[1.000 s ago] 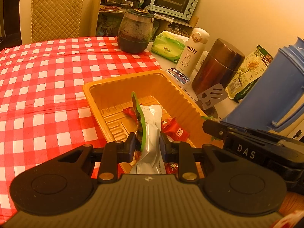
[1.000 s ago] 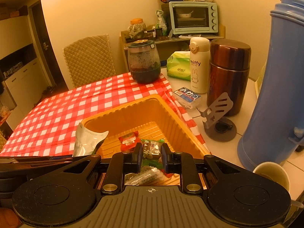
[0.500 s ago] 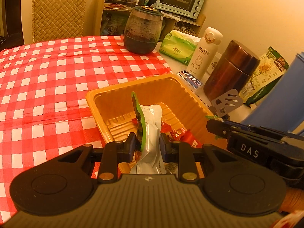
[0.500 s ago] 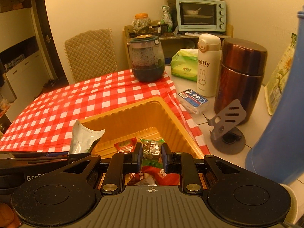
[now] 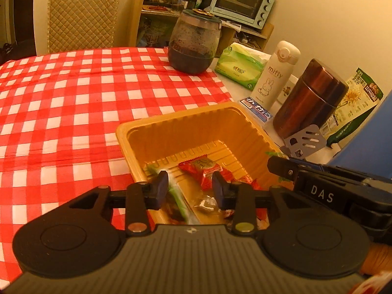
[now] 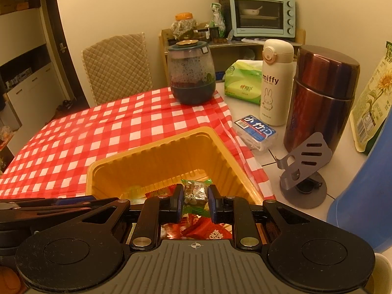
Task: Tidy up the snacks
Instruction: 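Open the left gripper over the tray while the right gripper releases the green candy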
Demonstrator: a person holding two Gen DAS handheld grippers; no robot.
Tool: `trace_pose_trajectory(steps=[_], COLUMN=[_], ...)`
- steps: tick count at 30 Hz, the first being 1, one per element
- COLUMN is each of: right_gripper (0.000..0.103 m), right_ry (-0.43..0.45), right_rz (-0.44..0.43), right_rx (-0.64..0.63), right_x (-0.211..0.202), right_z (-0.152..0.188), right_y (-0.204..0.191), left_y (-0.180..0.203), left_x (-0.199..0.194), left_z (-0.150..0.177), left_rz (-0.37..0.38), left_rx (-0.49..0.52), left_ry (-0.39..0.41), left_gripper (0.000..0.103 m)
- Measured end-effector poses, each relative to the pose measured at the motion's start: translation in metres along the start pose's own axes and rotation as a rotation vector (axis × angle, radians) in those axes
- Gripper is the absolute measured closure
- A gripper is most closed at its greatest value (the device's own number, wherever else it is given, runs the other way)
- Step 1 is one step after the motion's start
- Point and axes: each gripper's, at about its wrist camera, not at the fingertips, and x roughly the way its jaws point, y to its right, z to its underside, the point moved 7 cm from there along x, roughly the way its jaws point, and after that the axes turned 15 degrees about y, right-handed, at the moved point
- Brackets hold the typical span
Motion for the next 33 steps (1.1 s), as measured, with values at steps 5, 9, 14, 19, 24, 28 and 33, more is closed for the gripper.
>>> trace_pose_trajectory(steps=[5,9,14,19,24,28,33], right_gripper=[0.082,0.082,0.082,0.081,0.061,0.040,0.040], right_ry=[-0.008,-0.007,0.004,0.017,0.042,0.056,0.048], right_rz=[-0.004,-0.015,-0.027,-0.037,-0.082,-0.070,-0.024], right_rx=[0.006,0.005,0.004,0.003,0.085,0.133,0.139], right_x=[0.000,-0.002,-0.001,0.000,0.001,-0.005,-0.018], right_z=[0.003,0.002,-0.004,-0.010,-0.018,-0.022,-0.019], right_y=[-0.002,-0.007,-0.012,-0.015,-0.013,-0.003,0.007], left_y=[-0.006,-0.010,-0.011,-0.014,-0.017,-0.020,-0.025], left_x=[-0.010,-0.014,-0.017,-0.019,-0.022,-0.029,-0.041], left_z=[-0.003,-0.006,-0.007,-0.007,-0.004,-0.003,-0.001], left_rz=[-0.019,-0.021,-0.022,-0.028,-0.038,-0.053,-0.078], left_rx=[0.021,0.018,0.018,0.026,0.024,0.039,0.045], left_ry=[0.030,0.035,0.038,0.038,0.033,0.040,0.049], left_gripper=[0.068,0.068,0.068,0.066,0.047,0.039,0.023])
